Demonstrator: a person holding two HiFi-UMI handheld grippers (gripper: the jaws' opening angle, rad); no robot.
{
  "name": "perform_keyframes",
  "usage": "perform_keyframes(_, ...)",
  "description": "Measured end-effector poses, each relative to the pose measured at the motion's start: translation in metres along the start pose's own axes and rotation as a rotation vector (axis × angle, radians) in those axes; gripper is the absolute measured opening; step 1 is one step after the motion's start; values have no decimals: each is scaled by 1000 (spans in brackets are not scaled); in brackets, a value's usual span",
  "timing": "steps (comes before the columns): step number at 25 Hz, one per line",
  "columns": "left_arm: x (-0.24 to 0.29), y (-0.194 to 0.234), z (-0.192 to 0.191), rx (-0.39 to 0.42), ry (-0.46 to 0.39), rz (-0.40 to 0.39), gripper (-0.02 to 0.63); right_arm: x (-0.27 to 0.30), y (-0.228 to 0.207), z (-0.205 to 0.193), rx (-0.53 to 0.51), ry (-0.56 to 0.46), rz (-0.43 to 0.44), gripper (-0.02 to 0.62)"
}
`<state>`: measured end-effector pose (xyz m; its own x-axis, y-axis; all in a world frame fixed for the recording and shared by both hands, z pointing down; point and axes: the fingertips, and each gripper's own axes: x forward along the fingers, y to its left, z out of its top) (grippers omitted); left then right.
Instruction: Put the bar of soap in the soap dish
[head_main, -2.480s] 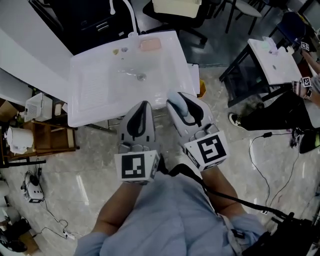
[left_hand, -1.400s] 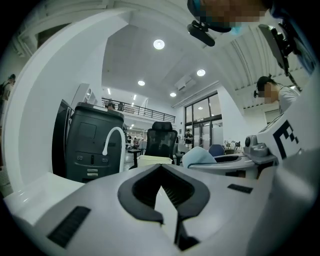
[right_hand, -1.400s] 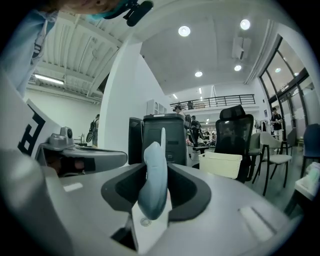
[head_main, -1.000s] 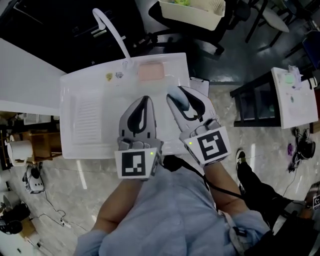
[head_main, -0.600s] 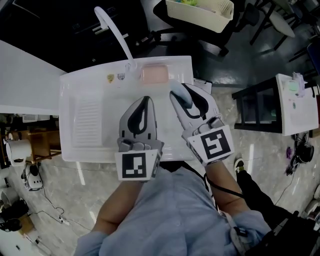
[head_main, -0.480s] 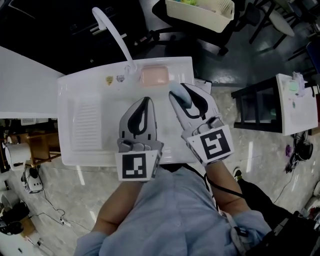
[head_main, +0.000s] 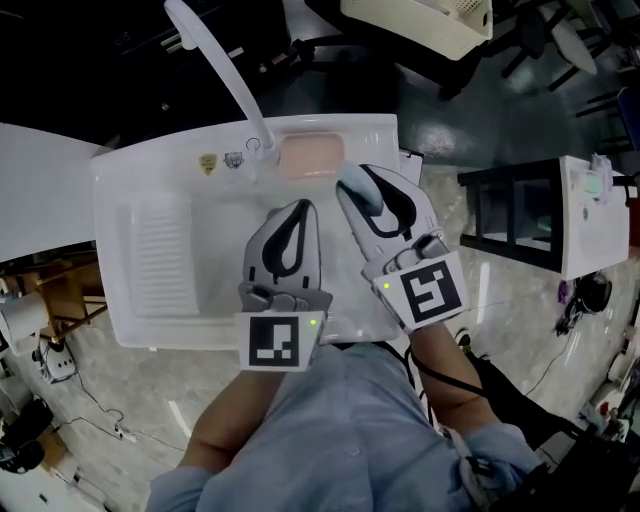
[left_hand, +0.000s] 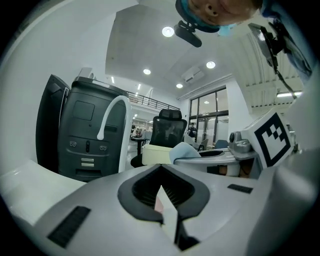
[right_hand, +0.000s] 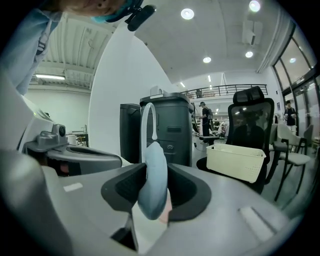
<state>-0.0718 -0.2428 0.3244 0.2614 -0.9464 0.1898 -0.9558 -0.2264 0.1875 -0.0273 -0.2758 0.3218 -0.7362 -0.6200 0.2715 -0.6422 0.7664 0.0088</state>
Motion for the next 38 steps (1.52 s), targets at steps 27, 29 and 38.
perform_keyframes(27, 53, 41, -88, -135, 212, 0, 6, 113, -9, -112, 64, 206, 163, 123)
perform_keyframes(29, 54, 41, -93, -136, 228, -5, 6, 118, -8, -119, 69, 218, 180, 123)
perform_keyframes(38, 65, 54, -106, -142, 251, 20, 6, 128, -1, -135, -2, 287, 247, 124)
